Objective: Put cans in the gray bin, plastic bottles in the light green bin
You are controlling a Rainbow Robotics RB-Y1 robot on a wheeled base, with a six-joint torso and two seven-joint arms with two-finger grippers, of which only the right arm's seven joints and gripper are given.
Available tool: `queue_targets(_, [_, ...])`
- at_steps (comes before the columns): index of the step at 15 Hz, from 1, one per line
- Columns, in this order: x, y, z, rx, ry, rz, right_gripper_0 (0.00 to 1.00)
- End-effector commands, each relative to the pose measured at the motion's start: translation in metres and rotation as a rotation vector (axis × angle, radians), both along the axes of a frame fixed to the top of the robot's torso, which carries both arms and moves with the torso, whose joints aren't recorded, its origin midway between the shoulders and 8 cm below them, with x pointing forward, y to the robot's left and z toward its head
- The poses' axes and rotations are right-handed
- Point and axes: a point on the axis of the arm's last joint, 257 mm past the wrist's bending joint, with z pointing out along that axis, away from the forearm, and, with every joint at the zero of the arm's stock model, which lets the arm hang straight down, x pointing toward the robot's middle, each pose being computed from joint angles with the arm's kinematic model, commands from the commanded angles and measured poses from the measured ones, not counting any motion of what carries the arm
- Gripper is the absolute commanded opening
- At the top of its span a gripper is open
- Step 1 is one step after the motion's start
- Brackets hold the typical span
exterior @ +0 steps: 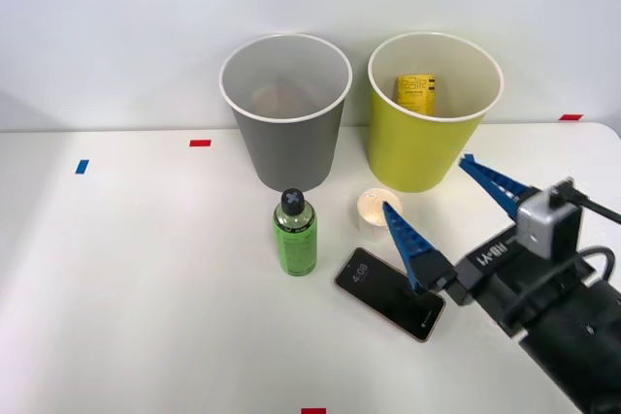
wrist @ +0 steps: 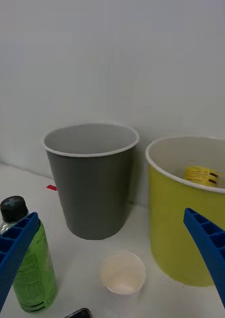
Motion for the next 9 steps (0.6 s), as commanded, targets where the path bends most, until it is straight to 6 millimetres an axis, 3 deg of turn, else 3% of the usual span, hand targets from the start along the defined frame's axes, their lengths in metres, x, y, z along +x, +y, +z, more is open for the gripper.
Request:
queue_targets(1, [-0.011,-0.050,-0.035,0.095,0.019,-0.178,1.00])
queue_targets(5, [-0.012,-0.083,-0.078,0.169,0.041,-0.329,1.00])
queue_targets(9, [-0.025,-0.084,-0.100,0.178,0.084,-0.400,1.00])
